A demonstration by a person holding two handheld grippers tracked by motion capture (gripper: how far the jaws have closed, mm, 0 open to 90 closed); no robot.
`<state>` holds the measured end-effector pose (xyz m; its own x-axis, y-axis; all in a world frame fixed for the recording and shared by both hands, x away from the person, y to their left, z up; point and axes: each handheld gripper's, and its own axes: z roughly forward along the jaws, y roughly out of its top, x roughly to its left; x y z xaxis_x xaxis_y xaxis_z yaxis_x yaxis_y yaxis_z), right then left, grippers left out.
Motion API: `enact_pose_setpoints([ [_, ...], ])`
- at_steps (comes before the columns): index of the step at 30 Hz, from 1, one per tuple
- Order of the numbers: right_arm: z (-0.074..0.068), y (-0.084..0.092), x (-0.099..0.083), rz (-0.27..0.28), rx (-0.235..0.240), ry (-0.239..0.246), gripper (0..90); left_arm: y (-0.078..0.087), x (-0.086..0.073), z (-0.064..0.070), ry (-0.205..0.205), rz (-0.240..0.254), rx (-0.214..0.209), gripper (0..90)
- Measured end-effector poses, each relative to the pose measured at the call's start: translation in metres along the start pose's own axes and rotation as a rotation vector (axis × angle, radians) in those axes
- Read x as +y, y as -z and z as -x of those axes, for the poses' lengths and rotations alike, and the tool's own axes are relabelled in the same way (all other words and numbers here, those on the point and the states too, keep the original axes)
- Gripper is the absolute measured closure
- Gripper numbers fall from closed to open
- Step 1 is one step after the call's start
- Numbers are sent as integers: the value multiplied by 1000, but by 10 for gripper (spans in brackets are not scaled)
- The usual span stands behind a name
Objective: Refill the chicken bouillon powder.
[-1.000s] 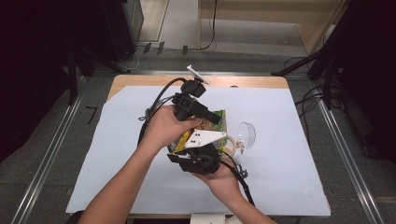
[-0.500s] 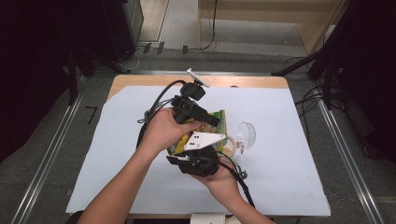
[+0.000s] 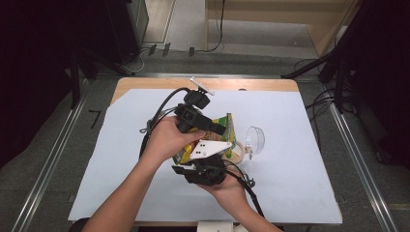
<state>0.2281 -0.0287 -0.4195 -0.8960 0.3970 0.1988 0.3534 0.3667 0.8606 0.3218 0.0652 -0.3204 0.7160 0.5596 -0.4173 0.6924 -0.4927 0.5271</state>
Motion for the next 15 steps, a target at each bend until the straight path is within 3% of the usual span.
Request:
enact_pose_setpoints([
  [4,-2,-3,-2,-7,21,13,585,0,-2,-1,-19,-13,0,768],
  [15,0,-4,-11,8,48,17,571,-1,-8,1,-84,-18,12,802],
])
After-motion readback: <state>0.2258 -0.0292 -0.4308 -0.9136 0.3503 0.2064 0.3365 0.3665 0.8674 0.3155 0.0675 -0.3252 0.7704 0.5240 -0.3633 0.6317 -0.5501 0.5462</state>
